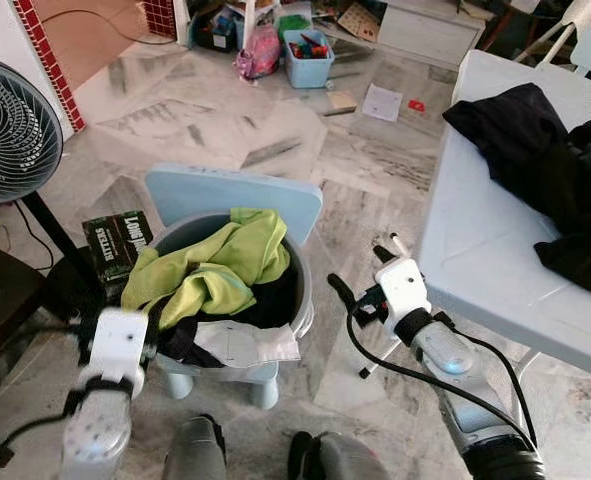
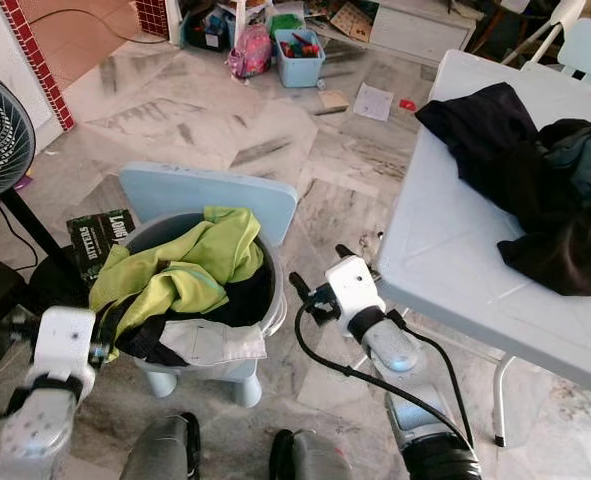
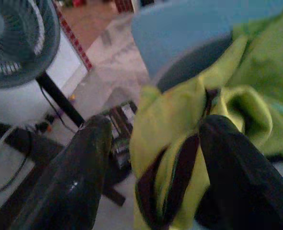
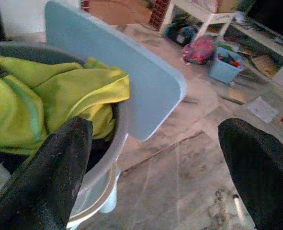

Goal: Hang hanger

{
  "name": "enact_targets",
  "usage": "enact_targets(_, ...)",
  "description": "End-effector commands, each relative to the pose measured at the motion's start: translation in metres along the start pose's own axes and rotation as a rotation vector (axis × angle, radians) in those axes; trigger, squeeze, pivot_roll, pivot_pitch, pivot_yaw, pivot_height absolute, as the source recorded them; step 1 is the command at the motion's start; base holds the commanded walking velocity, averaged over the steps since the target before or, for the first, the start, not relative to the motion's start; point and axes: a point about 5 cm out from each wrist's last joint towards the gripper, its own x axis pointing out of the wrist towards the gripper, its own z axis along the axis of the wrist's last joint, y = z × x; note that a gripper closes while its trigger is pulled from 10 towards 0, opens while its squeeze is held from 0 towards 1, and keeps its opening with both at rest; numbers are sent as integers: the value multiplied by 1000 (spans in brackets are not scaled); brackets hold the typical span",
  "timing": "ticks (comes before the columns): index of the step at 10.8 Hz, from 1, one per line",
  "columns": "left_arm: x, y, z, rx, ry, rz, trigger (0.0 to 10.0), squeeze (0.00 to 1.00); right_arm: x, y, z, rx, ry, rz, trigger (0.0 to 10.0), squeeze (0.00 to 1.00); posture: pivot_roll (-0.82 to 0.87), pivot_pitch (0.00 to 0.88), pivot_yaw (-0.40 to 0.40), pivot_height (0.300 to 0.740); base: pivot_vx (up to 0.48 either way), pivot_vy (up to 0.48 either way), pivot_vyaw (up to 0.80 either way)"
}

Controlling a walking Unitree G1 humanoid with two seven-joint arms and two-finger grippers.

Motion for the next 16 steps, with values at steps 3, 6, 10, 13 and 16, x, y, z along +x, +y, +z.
enact_targets(3,6,-4,10,-17,-66,-19,10000,0,-4,-25,-5,103,14,-199,10000,0,70,88,-106,740,0,0,0)
enact_targets(6,17,-8,19,-31,-101,-36,10000,0,-5,-36,-9,137,36,-298,10000,0,59,79,-99,740,0,0,0)
enact_targets(10,20,-12,21,-43,-110,-53,10000,0,-4,-37,-10,134,38,-318,10000,0,57,81,-96,740,-261,0,0)
enact_targets(13,22,-13,21,-44,-112,-63,10000,0,-5,-38,-11,132,41,-327,10000,0,56,83,-93,740,-328,0,0)
enact_targets(16,22,-15,22,-59,-118,-69,10000,0,-6,-38,-12,133,44,-331,10000,0,55,86,-91,740,-107,0,0)
